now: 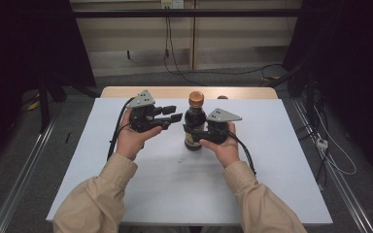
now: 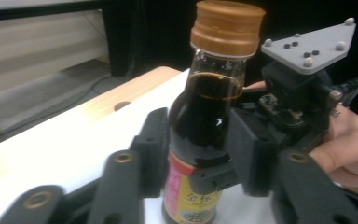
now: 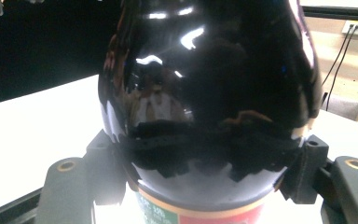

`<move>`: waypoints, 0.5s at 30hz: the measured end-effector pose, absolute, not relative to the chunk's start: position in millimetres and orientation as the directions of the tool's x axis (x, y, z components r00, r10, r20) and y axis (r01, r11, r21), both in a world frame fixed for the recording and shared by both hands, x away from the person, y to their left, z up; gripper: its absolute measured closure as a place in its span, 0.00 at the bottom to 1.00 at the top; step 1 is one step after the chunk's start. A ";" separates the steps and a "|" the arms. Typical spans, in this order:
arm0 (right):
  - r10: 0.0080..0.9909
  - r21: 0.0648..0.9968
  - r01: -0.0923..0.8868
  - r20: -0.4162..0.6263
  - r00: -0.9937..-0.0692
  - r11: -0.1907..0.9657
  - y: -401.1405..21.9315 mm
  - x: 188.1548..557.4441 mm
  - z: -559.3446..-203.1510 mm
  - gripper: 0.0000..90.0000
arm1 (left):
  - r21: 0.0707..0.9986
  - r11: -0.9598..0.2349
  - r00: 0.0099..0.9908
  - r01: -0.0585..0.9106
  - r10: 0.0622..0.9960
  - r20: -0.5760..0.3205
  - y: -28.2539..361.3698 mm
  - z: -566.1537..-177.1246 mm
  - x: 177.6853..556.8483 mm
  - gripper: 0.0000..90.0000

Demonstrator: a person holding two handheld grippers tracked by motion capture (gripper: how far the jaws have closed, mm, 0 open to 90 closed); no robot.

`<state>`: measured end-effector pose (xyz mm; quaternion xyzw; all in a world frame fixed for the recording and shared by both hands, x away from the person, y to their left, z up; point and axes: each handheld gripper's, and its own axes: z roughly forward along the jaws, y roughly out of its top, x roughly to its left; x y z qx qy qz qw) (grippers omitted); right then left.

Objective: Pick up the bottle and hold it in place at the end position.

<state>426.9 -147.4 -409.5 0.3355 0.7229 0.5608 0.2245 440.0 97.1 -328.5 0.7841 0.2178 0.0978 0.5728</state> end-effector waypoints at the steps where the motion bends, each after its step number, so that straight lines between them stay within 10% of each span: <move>1: 0.737 0.961 0.233 0.052 -0.674 0.146 -147.4 426.8 -409.5 0.34 | 0.939 -0.251 0.887 0.235 0.451 -0.101 96.3 -327.7 440.5 0.72; 15: 0.738 0.962 0.232 0.052 -0.673 0.145 -147.3 426.8 -409.8 0.34 | 0.935 -0.220 0.882 0.278 0.444 -0.157 93.6 -319.1 447.2 0.99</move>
